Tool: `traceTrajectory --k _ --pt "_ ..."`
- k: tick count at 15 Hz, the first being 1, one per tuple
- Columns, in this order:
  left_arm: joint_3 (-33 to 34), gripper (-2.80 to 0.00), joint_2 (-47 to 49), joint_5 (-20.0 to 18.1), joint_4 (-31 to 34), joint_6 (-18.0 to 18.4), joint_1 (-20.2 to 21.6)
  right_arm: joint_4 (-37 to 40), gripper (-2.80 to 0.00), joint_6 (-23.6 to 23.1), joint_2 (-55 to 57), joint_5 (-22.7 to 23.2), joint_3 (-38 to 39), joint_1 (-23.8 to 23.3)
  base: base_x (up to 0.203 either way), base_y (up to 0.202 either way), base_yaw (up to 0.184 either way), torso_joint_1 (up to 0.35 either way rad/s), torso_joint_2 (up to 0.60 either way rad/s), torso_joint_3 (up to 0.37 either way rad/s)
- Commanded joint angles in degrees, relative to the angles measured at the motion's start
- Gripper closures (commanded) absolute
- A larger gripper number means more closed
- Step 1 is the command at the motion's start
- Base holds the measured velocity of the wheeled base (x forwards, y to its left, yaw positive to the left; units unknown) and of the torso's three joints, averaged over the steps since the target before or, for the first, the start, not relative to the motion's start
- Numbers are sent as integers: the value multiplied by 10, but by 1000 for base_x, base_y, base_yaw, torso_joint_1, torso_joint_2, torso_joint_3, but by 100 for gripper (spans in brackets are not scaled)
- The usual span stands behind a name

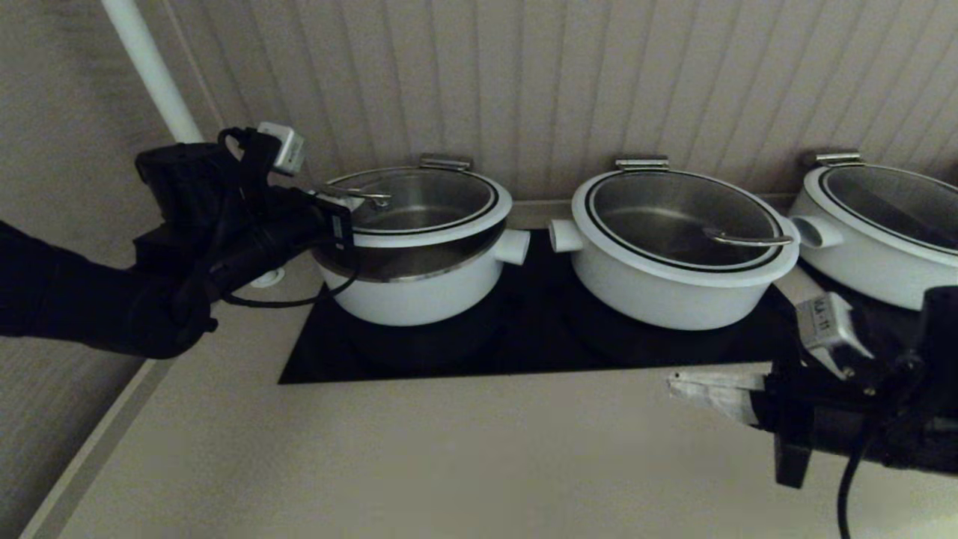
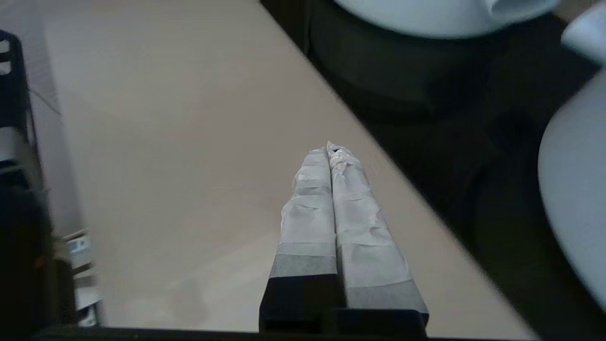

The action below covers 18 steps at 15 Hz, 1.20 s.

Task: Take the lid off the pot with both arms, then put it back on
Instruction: Hold the pot lid with the right arm

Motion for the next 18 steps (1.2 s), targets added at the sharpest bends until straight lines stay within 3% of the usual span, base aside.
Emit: traceTrajectory --k 1,5,9,13,15,18 --pt "1 0 3 -1 -3 -3 0 -20 0 0 52 2 -28 14 0 0 0 0 0 0" --pt "0 0 7 0 -3 -7 0 -98 0 1 131 0 -75 49 0 0 0 0 0 0" --pt "-1 0 12 0 -4 -8 1 -121 0 3 168 0 -131 66 0 0 0 0 0 0" --pt "-1 0 11 0 -4 -8 1 -242 0 13 225 3 -144 68 0 0 0 0 0 0" --pt "-8 0 12 0 -3 -8 1 -248 0 44 225 3 -152 82 0 0 0 0 0 0" --pt "-20 0 17 0 -3 -9 1 -249 0 49 237 2 -167 83 0 0 0 0 0 0"
